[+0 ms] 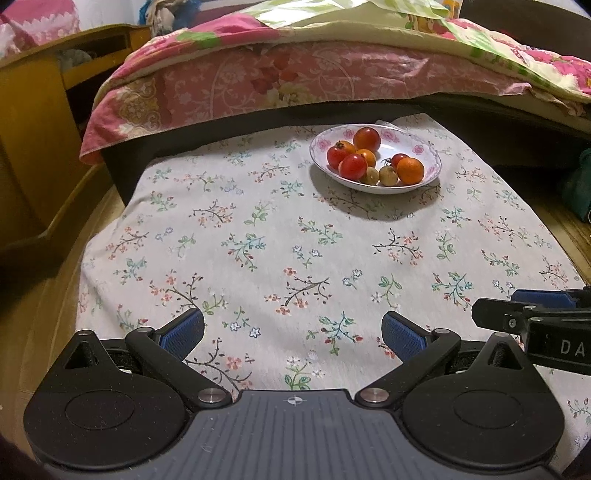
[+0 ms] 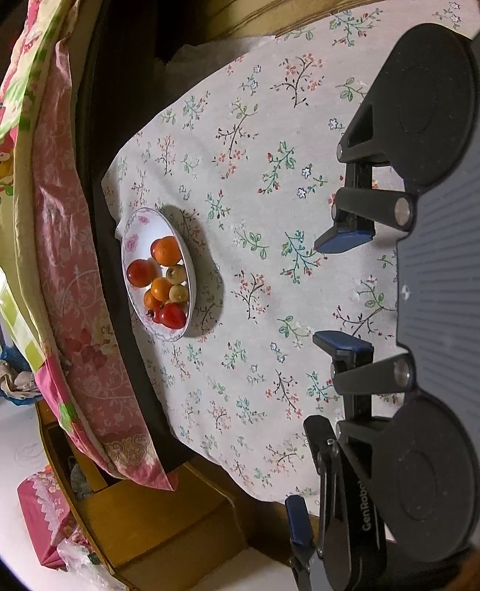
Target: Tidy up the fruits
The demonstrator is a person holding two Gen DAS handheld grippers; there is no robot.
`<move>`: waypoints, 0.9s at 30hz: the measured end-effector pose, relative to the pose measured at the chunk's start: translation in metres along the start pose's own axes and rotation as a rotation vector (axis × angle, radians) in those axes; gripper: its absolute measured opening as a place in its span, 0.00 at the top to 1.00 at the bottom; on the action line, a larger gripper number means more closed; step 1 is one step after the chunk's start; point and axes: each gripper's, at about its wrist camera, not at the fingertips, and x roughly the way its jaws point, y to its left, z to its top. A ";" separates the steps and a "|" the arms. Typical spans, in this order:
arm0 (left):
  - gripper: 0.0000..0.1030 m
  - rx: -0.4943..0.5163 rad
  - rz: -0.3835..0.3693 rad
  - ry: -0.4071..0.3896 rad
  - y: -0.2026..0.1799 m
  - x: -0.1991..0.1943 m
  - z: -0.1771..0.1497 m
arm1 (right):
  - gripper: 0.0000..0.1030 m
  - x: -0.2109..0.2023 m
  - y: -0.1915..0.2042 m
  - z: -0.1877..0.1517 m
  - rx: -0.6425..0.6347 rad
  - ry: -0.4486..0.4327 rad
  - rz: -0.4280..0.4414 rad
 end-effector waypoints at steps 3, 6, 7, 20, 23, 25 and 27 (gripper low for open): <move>0.00 0.003 0.003 0.003 0.000 -0.001 -0.001 | 0.56 0.000 0.000 0.000 -0.001 -0.002 0.004; 0.00 -0.004 -0.003 0.006 0.000 -0.001 -0.002 | 0.56 0.000 0.002 -0.001 -0.004 0.000 0.008; 0.00 -0.004 -0.003 0.007 0.000 -0.001 -0.002 | 0.56 0.000 0.002 -0.002 -0.005 0.001 0.010; 0.00 0.003 -0.007 0.031 -0.002 -0.001 -0.005 | 0.51 0.000 0.007 -0.008 -0.023 0.019 0.020; 0.00 0.003 -0.005 0.025 -0.002 -0.003 -0.006 | 0.50 -0.001 0.008 -0.009 -0.023 0.019 0.022; 0.00 0.002 -0.006 0.024 -0.002 -0.003 -0.007 | 0.50 -0.001 0.008 -0.009 -0.023 0.018 0.022; 0.00 0.003 -0.004 0.023 -0.002 -0.003 -0.007 | 0.50 -0.001 0.007 -0.008 -0.023 0.019 0.022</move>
